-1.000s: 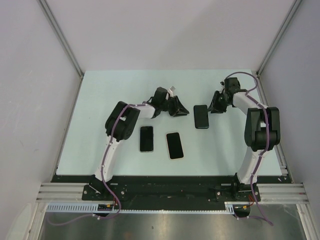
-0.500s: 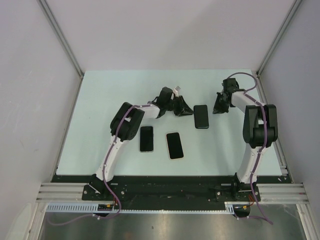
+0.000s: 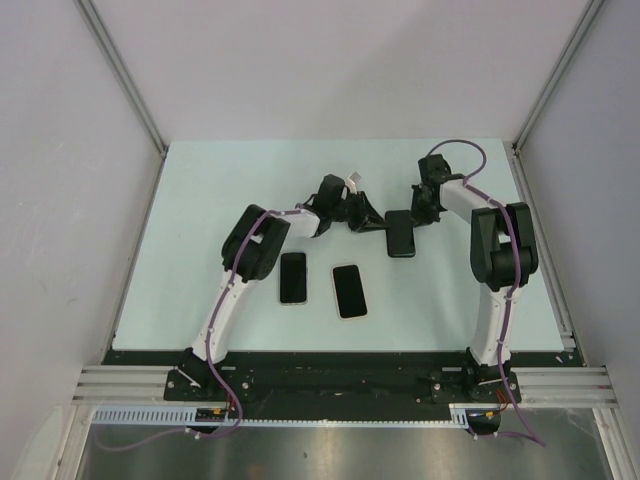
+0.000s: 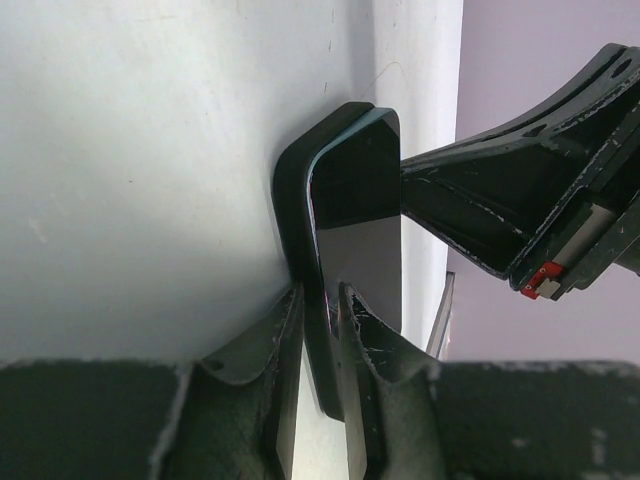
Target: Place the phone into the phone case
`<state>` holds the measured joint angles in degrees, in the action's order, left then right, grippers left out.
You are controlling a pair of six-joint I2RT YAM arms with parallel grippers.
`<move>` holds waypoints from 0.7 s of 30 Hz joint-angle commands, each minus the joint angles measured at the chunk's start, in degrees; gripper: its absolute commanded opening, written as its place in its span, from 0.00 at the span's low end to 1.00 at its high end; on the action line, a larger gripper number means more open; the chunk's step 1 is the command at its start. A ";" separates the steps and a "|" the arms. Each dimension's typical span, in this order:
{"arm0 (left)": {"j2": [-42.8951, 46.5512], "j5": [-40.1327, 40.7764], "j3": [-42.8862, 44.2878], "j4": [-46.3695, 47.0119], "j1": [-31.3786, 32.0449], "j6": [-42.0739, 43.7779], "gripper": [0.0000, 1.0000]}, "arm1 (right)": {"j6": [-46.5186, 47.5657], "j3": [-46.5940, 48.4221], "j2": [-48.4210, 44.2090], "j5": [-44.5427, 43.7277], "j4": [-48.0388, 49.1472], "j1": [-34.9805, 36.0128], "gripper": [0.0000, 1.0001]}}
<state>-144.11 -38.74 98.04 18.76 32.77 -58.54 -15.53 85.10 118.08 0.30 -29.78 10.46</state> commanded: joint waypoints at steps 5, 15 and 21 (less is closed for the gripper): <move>7.07 1.20 -5.83 -3.82 0.01 6.68 0.27 | -2.48 -0.11 -1.54 6.82 -0.28 2.38 0.13; 9.12 1.74 -7.69 -6.72 -0.87 8.19 0.39 | -3.02 -6.69 -7.51 8.66 0.86 -5.79 0.41; 9.73 2.70 -9.09 -7.16 -0.87 7.57 0.36 | -2.84 -10.57 -8.92 20.87 6.04 -8.61 0.48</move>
<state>-137.53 -37.82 90.91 14.48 32.12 -52.45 -18.31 76.20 111.96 12.03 -28.03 2.59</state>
